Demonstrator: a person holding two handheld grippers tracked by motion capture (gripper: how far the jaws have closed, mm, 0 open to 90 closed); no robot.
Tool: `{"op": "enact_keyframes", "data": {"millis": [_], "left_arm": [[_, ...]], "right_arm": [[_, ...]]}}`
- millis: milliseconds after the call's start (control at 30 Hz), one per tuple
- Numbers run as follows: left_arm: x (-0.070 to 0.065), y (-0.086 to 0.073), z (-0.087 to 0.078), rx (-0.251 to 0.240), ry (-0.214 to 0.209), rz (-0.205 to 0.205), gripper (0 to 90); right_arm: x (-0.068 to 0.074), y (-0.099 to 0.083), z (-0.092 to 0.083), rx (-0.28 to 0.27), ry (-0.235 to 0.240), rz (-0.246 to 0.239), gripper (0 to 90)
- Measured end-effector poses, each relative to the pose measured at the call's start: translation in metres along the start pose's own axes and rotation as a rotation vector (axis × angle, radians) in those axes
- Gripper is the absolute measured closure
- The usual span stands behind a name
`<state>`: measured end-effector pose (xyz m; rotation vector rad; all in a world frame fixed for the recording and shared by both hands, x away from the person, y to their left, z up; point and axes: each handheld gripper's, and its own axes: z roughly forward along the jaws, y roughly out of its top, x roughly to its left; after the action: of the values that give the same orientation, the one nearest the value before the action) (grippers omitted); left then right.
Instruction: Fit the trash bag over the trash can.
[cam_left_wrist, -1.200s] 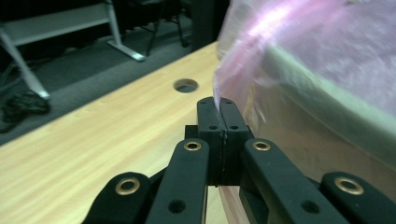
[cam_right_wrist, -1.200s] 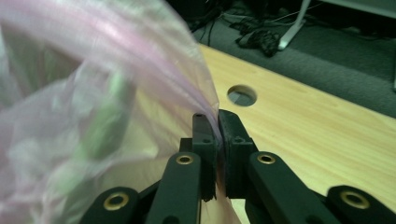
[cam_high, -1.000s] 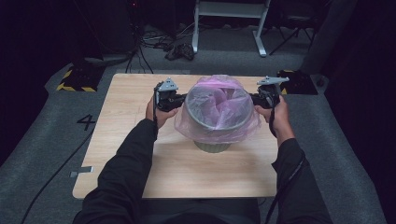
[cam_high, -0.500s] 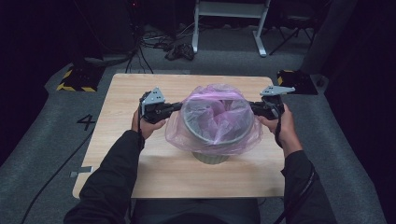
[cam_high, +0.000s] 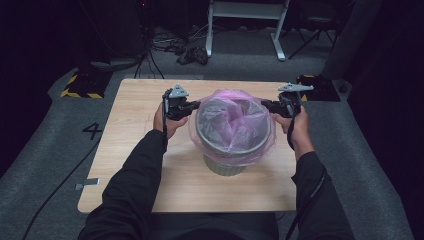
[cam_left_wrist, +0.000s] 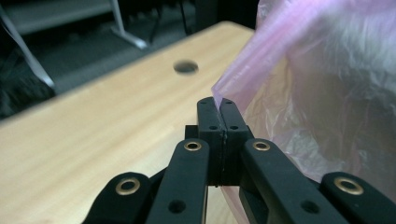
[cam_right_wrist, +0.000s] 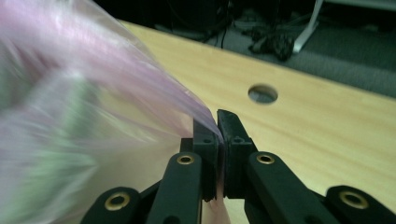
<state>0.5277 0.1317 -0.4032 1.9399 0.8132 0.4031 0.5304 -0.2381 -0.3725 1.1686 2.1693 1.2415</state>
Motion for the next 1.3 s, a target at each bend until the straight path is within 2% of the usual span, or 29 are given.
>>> {"op": "enact_keyframes", "data": {"millis": [67, 200, 267, 300, 367, 400, 467, 533, 600, 633, 667, 733, 800, 867, 900, 1000, 1067, 1200, 1267, 1300], "left_arm": [[-0.001, -0.004, 0.008, 0.02, -0.015, -0.019, 89.8], [-0.004, -0.01, 0.017, 0.071, -0.021, -0.013, 89.8], [-0.005, -0.013, 0.016, 0.087, -0.033, -0.007, 89.7], [-0.005, -0.015, 0.014, 0.079, -0.04, -0.001, 88.4], [-0.004, -0.019, 0.008, 0.077, -0.025, 0.012, 84.9], [-0.003, -0.021, 0.004, 0.078, -0.005, 0.016, 80.9], [-0.001, -0.026, -0.006, 0.07, 0.007, 0.019, 72.9], [0.003, -0.031, -0.017, 0.055, 0.028, -0.006, 55.6], [0.007, -0.034, -0.029, 0.044, 0.038, -0.015, 41.3], [0.008, -0.035, -0.036, 0.041, 0.057, -0.01, 33.4], [0.01, -0.036, -0.042, 0.034, 0.064, -0.011, 29.4], [0.012, -0.038, -0.055, 0.014, 0.044, 0.004, 25.7], [0.012, -0.04, -0.067, -0.003, 0.061, 0.015, 22.3], [0.011, -0.042, -0.076, -0.004, 0.04, 0.043, 21.7], [0.007, -0.044, -0.079, 0.0, 0.04, 0.064, 21.0], [-0.007, -0.048, -0.085, 0.016, -0.01, 0.127, 18.4], [-0.02, -0.052, -0.086, 0.031, -0.056, 0.154, 16.9], [-0.053, -0.061, -0.091, 0.037, -0.146, 0.208, 15.6], [-0.068, -0.066, -0.092, 0.026, -0.18, 0.231, 15.6], [-0.074, -0.068, -0.091, 0.029, -0.182, 0.245, 15.6]], "right_arm": [[0.0, -0.005, 0.008, 0.028, 0.01, 0.008, 87.5], [-0.001, -0.017, 0.02, 0.088, 0.022, 0.015, 87.7], [-0.003, -0.023, 0.02, 0.093, 0.029, 0.017, 87.1], [-0.003, -0.025, 0.019, 0.094, 0.035, 0.023, 85.5], [-0.004, -0.029, 0.013, 0.086, 0.034, 0.009, 83.4], [-0.005, -0.031, 0.009, 0.076, 0.031, 0.0, 81.9], [-0.007, -0.035, 0.001, 0.057, 0.013, -0.007, 72.0], [-0.007, -0.039, -0.006, 0.052, 0.007, -0.037, 55.9], [-0.008, -0.042, -0.015, 0.047, -0.011, -0.07, 46.2], [-0.009, -0.043, -0.021, 0.032, -0.017, -0.076, 43.1], [-0.01, -0.044, -0.026, 0.018, -0.016, -0.079, 39.9], [-0.013, -0.045, -0.037, 0.006, -0.039, -0.087, 33.4], [-0.015, -0.046, -0.047, -0.001, -0.062, -0.102, 31.0], [-0.017, -0.047, -0.054, -0.01, -0.064, -0.113, 28.0], [-0.018, -0.047, -0.057, -0.004, -0.077, -0.128, 26.9], [-0.017, -0.046, -0.062, 0.019, -0.146, -0.177, 25.8], [-0.013, -0.045, -0.066, 0.016, -0.154, -0.193, 25.8], [-0.001, -0.045, -0.065, 0.044, -0.141, -0.244, 25.8], [0.005, -0.047, -0.065, 0.055, -0.108, -0.267, 25.1], [0.008, -0.048, -0.066, 0.056, -0.096, -0.276, 25.2]]}}
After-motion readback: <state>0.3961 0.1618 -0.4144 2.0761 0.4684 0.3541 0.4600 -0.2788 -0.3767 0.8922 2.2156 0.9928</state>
